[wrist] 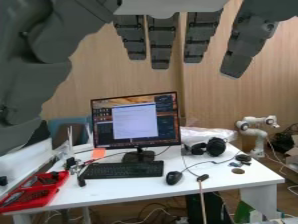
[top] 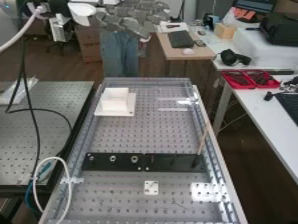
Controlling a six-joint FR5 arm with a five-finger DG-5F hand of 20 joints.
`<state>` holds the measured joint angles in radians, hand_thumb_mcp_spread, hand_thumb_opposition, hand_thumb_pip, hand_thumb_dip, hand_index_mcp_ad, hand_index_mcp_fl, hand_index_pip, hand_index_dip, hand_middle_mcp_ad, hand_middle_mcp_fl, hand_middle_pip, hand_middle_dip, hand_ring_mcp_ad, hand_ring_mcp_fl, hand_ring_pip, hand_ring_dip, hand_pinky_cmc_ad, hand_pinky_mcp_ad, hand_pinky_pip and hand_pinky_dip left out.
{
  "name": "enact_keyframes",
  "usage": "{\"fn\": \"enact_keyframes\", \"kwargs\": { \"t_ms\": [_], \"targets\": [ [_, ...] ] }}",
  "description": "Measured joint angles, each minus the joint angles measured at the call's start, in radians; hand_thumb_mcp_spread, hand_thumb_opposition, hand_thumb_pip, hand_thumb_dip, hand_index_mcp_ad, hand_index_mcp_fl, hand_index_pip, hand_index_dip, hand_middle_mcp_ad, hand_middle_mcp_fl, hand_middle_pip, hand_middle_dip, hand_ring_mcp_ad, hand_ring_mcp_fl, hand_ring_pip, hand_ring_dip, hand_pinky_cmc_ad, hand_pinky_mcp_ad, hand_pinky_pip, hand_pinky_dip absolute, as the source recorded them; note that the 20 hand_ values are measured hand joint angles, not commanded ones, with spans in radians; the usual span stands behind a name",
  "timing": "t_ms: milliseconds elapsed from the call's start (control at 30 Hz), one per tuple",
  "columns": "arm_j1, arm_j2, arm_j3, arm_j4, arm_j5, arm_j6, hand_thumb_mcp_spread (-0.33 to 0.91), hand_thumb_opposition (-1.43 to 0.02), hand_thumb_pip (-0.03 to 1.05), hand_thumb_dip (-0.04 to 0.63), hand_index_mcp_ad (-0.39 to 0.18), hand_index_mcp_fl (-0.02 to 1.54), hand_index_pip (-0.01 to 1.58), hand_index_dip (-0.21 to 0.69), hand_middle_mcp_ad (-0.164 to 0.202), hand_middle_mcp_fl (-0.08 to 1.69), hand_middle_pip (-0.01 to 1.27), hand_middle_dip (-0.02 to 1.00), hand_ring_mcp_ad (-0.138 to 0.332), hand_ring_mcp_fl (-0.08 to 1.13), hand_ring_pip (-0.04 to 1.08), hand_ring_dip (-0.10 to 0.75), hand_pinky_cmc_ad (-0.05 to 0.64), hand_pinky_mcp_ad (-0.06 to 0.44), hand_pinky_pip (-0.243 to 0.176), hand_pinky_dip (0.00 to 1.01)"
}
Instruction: Grab the bearing and place it in the white container
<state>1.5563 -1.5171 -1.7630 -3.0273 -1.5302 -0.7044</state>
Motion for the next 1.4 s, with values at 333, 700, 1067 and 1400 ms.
{"fn": "enact_keyframes", "kwargs": {
  "t_ms": [333,700,1067,1400],
  "targets": [
    [0.004,0.008,-0.039,0.026,0.042,-0.009,0.26,-0.68,0.38,0.049,0.01,0.02,0.08,0.155,0.072,0.06,0.14,0.19,0.15,0.0,0.11,0.079,0.379,0.314,-0.075,0.3],
    [-0.02,-0.011,-0.117,0.09,0.047,-0.012,0.32,-0.71,0.46,0.093,-0.012,0.04,0.09,0.15,0.068,0.06,0.14,0.19,0.147,0.0,0.11,0.079,0.393,0.314,-0.075,0.31],
    [-0.108,-0.07,-0.182,0.198,-0.056,0.028,0.34,-0.74,0.47,0.159,-0.052,0.06,0.1,0.152,0.065,0.06,0.14,0.19,0.152,0.0,0.11,0.082,0.393,0.314,-0.075,0.31],
    [-0.196,-0.138,-0.242,0.327,-0.145,0.061,0.38,-0.74,0.48,0.19,-0.063,0.13,0.4,0.152,0.072,0.06,0.14,0.19,0.154,0.0,0.1,0.089,0.393,0.314,-0.073,0.27]
  ]
}}
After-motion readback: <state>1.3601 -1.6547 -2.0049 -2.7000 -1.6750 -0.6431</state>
